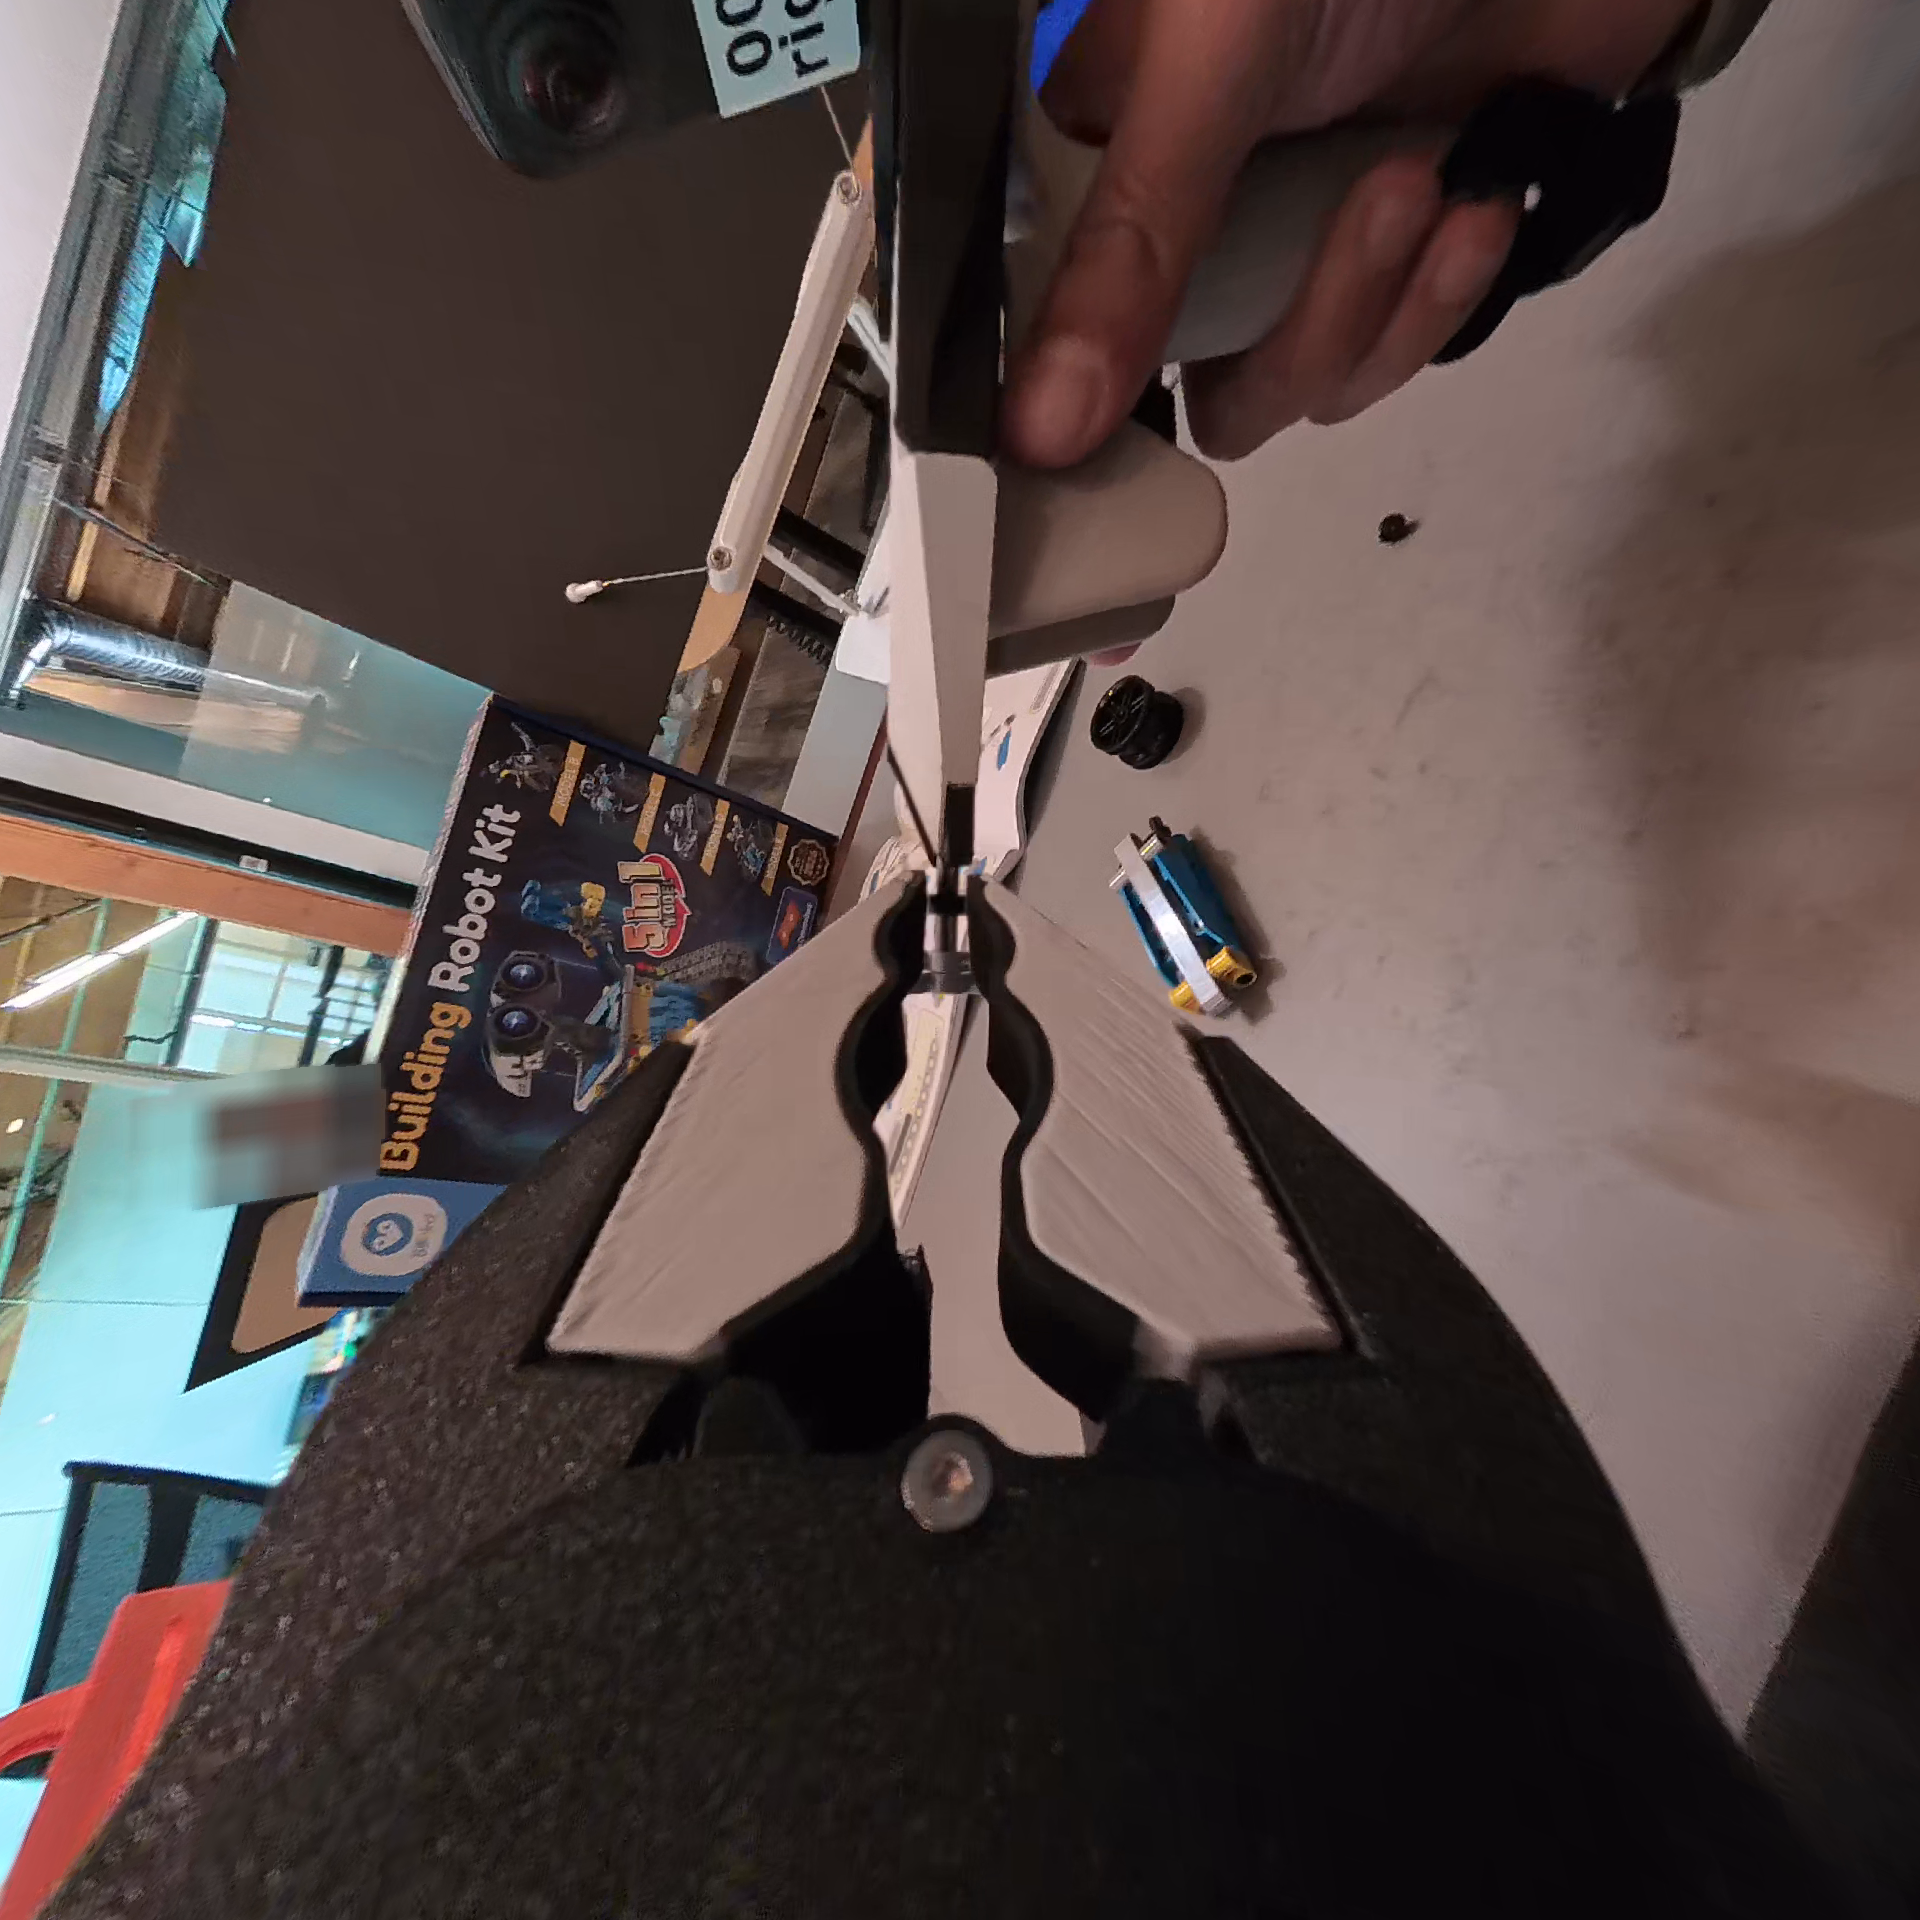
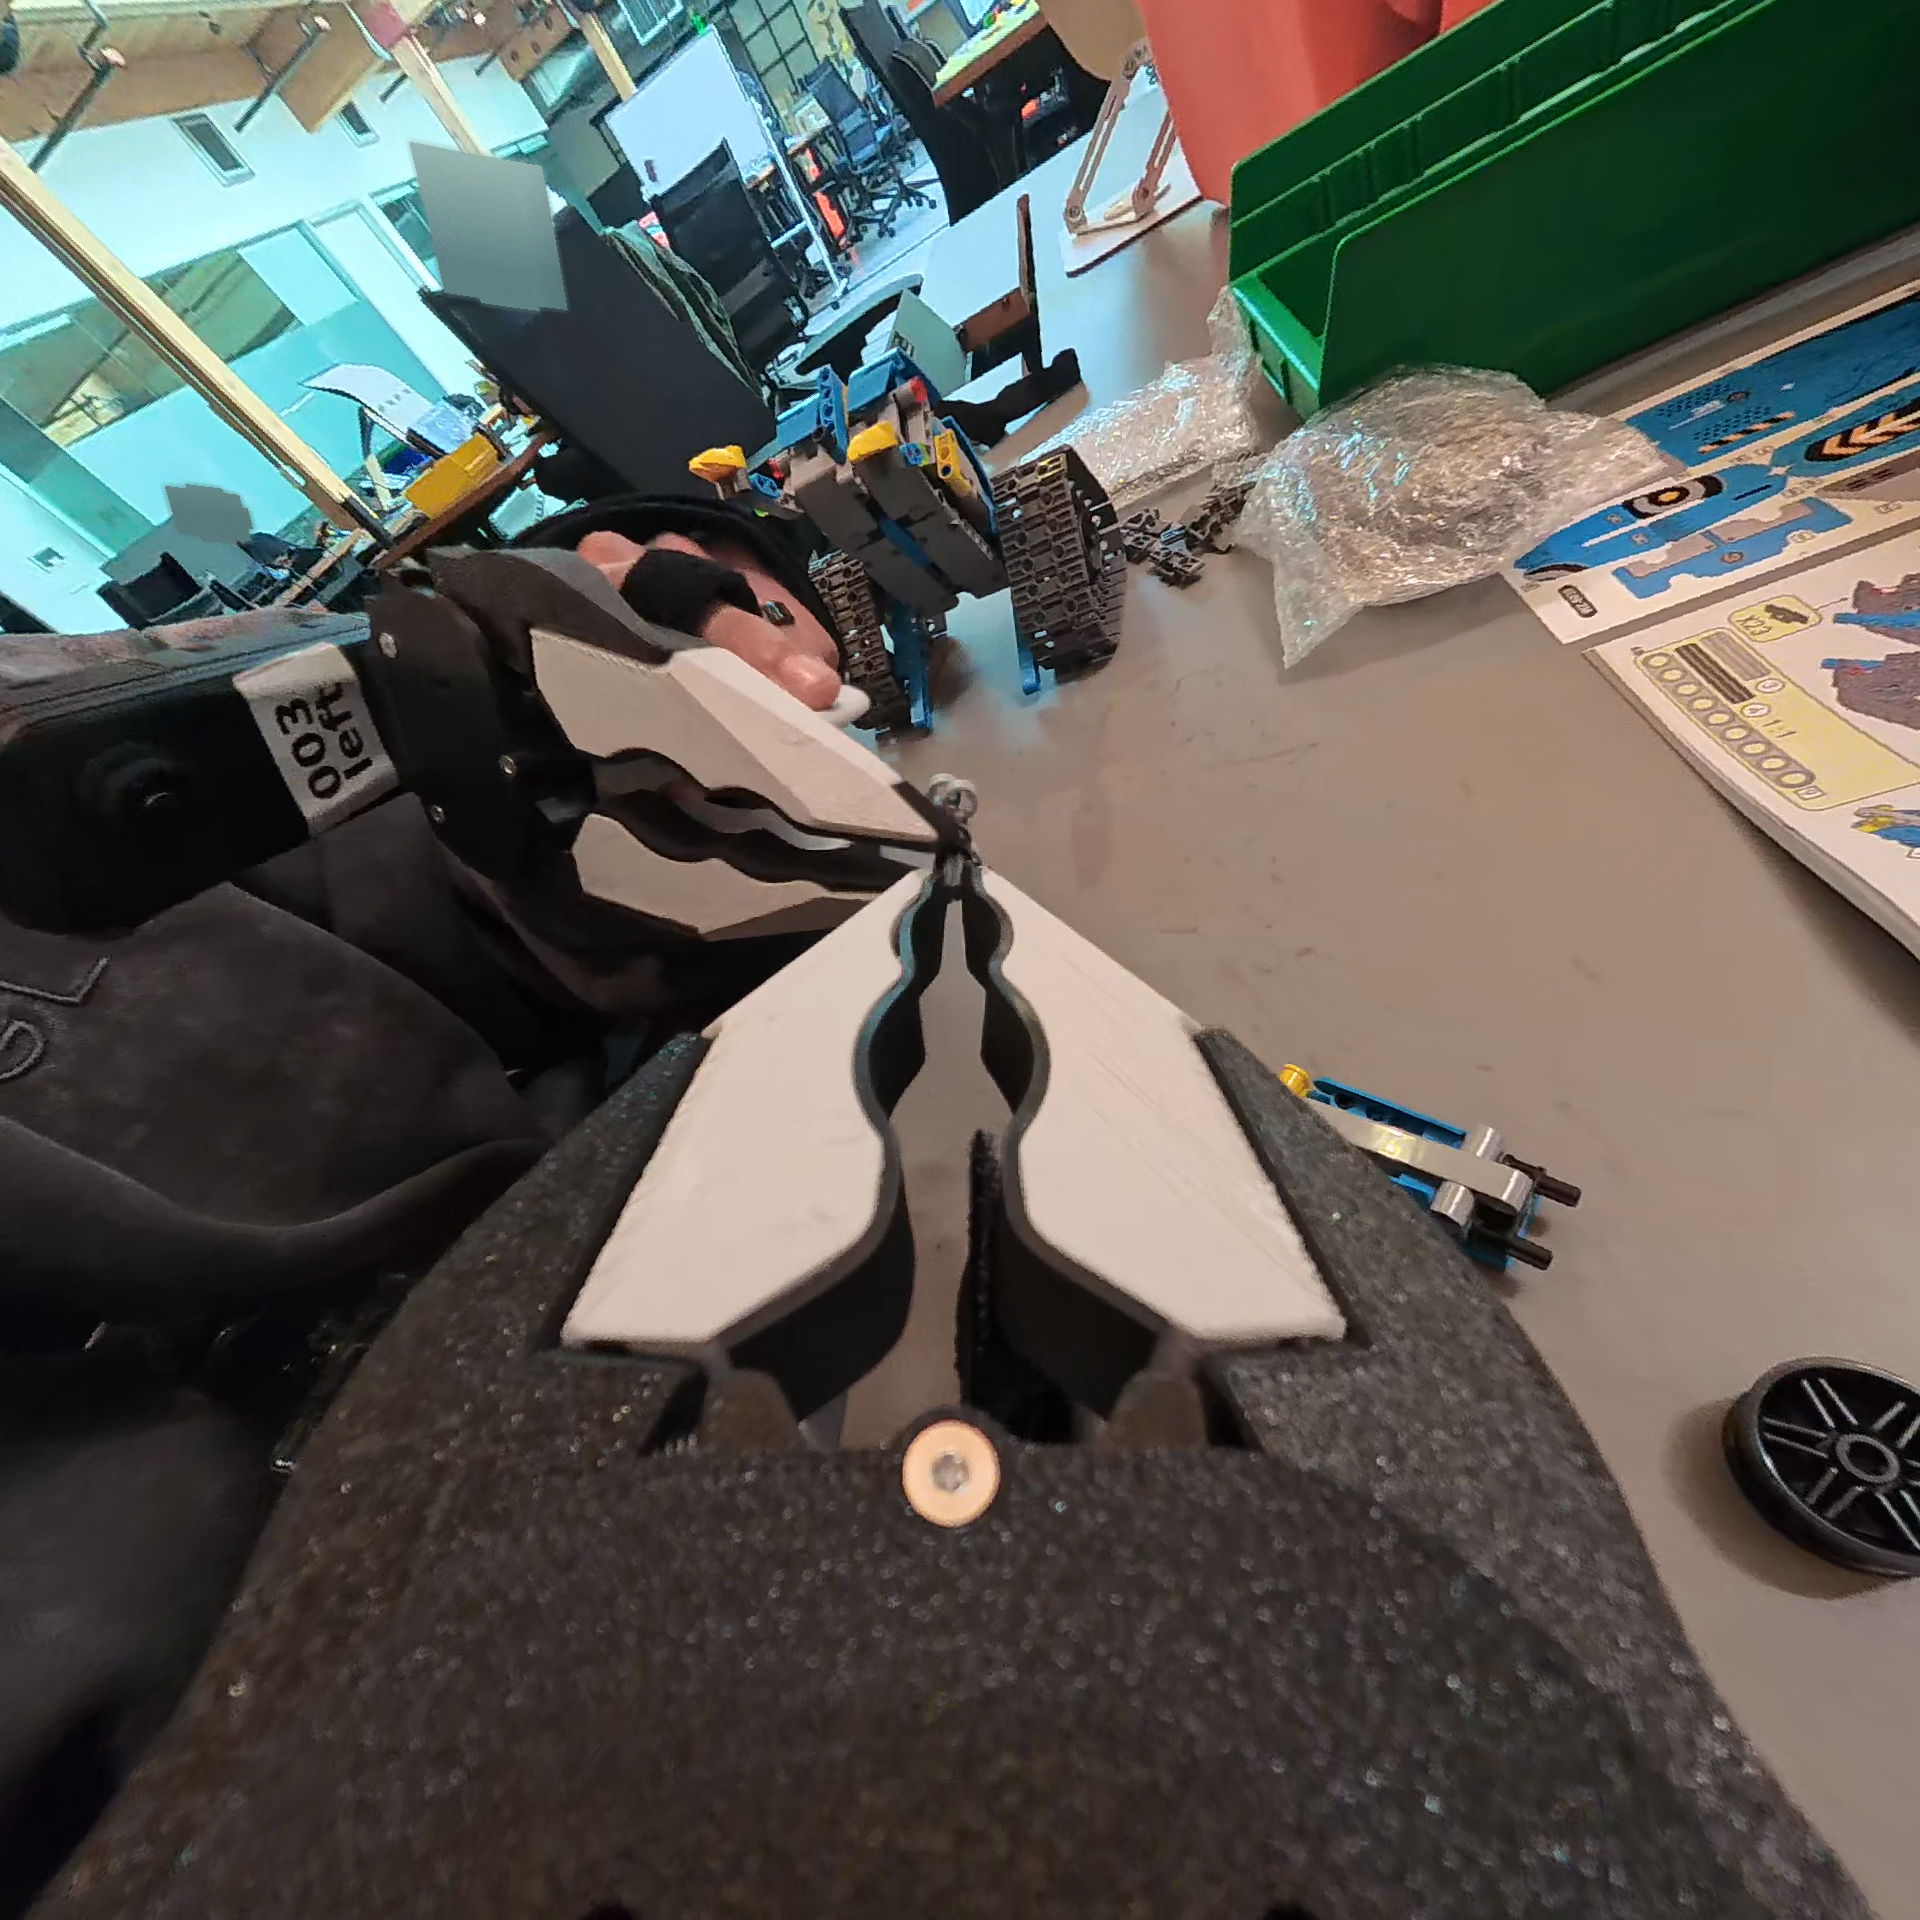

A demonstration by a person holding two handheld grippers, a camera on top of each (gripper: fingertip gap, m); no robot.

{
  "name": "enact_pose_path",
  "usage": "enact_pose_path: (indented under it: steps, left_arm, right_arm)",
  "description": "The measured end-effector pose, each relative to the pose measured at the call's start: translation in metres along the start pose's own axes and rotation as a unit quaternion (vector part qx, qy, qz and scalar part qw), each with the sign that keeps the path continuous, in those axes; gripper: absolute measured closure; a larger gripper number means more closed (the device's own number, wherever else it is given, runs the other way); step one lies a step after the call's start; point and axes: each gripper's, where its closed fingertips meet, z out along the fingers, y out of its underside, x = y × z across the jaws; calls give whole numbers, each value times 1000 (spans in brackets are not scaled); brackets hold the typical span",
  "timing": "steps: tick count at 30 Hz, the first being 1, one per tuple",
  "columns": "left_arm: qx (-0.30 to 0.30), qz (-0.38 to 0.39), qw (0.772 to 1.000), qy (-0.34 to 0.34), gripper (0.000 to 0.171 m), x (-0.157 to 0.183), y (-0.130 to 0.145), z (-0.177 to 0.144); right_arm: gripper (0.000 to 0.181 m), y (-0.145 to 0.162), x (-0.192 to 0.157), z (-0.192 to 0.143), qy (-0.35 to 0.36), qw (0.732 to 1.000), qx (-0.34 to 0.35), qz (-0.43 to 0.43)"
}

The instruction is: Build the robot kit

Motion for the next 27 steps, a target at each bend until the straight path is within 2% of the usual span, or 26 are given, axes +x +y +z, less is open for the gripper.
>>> enact_pose_path:
  steps: [5, 10, 15, 16, 17, 18, 19, 21, 22, 24, 27]
  left_arm:
    - [-32, 20, 999, 18, 165, 7, 8, 2]
    - [-71, 53, 996, -5, 165, 7, 17, 7]
    - [-78, 35, 996, 7, 165, 13, 25, 13]
    - [-102, 37, 994, 4, 171, 11, 35, 13]
    - [-177, 55, 983, -9, 171, 4, 67, 12]
    - [-229, 65, 971, -6, 171, 0, 100, 9]
    - [-215, 39, 976, 13, 171, 3, 108, 6]
    - [-126, -1, 992, 6, 171, -3, 65, -1]
    - [-107, -5, 994, 4, 171, -6, 50, -2]
    - [-91, -31, 995, 18, 171, -4, 45, 5]
    - [-17, -153, 986, 60, 171, 1, 32, 7]
  right_arm:
    - [178, 7, 5, 4, 22, 999, -23, -15]
    - [178, 8, 13, 7, 76, 995, -37, -47]
    - [179, 16, 23, 7, 81, 995, -48, -34]
    - [178, 17, 24, 6, 84, 995, -49, -35]
    - [178, 14, 31, -1, 105, 993, -44, -40]
    - [179, 0, 34, -18, 108, 994, -9, -30]
    - [179, -15, 37, -39, 108, 994, 32, -13]
    - [179, -14, 45, -55, 140, 989, 17, -38]
    - [179, -13, 41, -50, 125, 991, 18, -35]
    - [178, -4, 41, -37, 114, 993, -1, -29]
    - [178, -1, 34, -31, 74, 997, 9, 1]
